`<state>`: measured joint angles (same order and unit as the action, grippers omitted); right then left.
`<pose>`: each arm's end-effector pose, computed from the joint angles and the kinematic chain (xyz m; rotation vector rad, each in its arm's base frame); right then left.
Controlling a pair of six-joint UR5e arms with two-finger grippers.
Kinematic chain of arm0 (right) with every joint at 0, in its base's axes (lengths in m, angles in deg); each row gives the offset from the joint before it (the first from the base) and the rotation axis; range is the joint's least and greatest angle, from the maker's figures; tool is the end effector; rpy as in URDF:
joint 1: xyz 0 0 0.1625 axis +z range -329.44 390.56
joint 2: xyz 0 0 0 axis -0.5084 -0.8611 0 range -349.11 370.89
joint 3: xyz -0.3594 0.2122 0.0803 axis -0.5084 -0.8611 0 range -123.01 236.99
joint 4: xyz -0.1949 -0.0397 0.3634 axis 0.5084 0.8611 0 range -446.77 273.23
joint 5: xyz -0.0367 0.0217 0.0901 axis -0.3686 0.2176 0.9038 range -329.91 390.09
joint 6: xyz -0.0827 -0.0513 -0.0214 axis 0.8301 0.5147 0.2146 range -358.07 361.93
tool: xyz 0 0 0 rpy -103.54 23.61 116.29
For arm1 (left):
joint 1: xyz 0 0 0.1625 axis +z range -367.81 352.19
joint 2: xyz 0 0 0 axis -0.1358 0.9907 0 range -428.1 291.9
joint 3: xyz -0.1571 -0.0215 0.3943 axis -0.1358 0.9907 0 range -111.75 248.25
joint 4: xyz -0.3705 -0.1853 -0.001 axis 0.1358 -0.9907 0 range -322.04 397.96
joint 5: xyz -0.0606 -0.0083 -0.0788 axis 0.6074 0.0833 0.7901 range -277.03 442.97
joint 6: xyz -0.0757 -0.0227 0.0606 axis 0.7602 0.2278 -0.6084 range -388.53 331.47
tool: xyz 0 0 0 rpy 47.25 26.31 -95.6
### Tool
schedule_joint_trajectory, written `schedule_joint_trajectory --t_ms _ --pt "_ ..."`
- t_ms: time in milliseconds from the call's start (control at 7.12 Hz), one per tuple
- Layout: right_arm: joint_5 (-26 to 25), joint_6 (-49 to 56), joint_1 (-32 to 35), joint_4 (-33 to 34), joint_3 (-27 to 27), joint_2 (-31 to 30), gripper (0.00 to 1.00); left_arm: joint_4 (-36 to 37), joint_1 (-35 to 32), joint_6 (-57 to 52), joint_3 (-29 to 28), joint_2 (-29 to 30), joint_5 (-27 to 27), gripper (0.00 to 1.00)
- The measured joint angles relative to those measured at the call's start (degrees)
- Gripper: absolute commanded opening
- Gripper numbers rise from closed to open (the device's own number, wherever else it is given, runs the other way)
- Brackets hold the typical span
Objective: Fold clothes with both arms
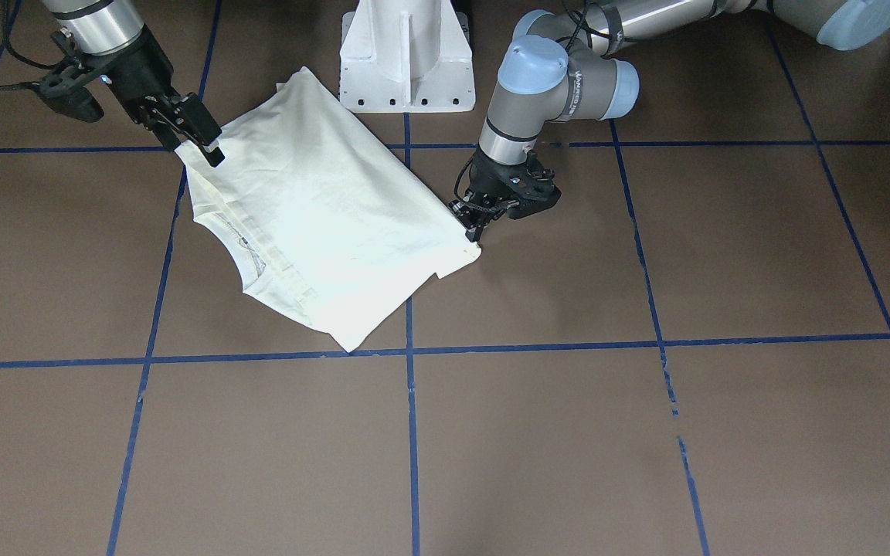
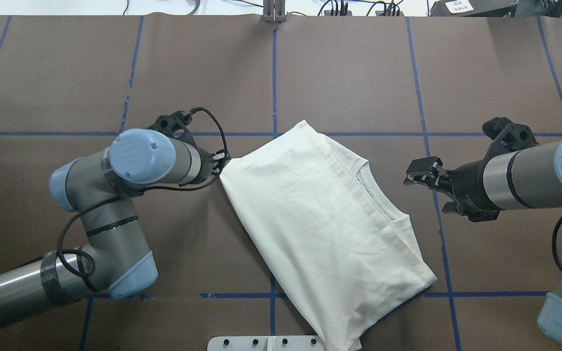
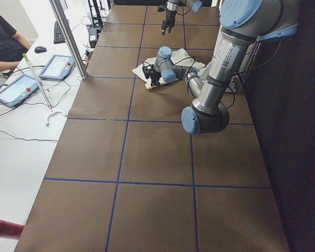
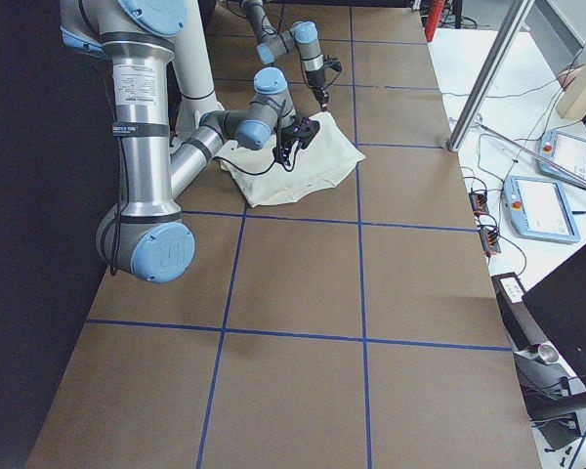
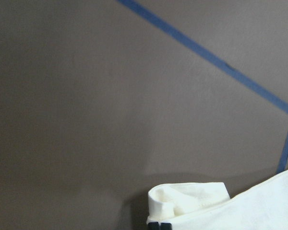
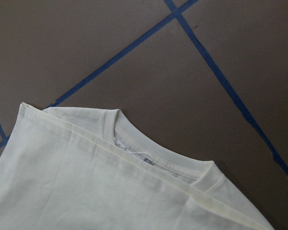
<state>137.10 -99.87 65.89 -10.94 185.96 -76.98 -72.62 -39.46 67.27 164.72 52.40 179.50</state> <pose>-0.3041 -0.3431 0.3018 -0.0736 -1.0092 0.6097 0.5030 -0.4533 0.2617 0.1244 1.0147 -0.5395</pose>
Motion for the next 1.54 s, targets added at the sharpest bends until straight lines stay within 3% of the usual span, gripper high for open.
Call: schedule_joint_trajectory --t_ms 140,281,561,702,842,982,1263,1544 --pt "0.1 -0.2 0.0 -0.1 -0.4 0.6 1.00 -2.2 -3.9 -3.0 -3.2 2.2 0.1 0.00" --pt "0.2 -0.3 -0.1 -0.2 -1.1 1.8 1.00 -6.3 -6.7 -4.5 -10.5 6.8 0.1 0.00" --pt "0.1 -0.4 -0.3 -0.1 -3.6 5.9 1.00 -16.8 -10.0 -6.6 -30.3 17.9 0.2 0.00" --pt "0.0 -0.4 -0.7 0.0 -5.7 8.9 1.00 -19.6 -10.7 -8.0 -35.5 20.9 0.4 0.72" --pt "0.0 -0.4 -1.8 0.3 -8.2 11.7 1.00 -20.5 -11.1 -8.7 -36.3 21.7 1.4 0.73" --pt "-0.8 -0.5 -4.0 0.6 -10.6 13.9 0.95 -20.0 -11.3 -8.8 -31.8 19.9 4.2 0.73" --pt "-6.9 -1.5 -10.6 4.3 -15.1 17.7 0.83 -16.8 -11.4 -8.7 -15.5 11.0 8.6 0.73" --pt "-11.3 -2.0 -15.3 7.9 -21.0 21.4 0.83 -15.6 -11.6 -8.6 -7.9 6.5 9.4 0.73"
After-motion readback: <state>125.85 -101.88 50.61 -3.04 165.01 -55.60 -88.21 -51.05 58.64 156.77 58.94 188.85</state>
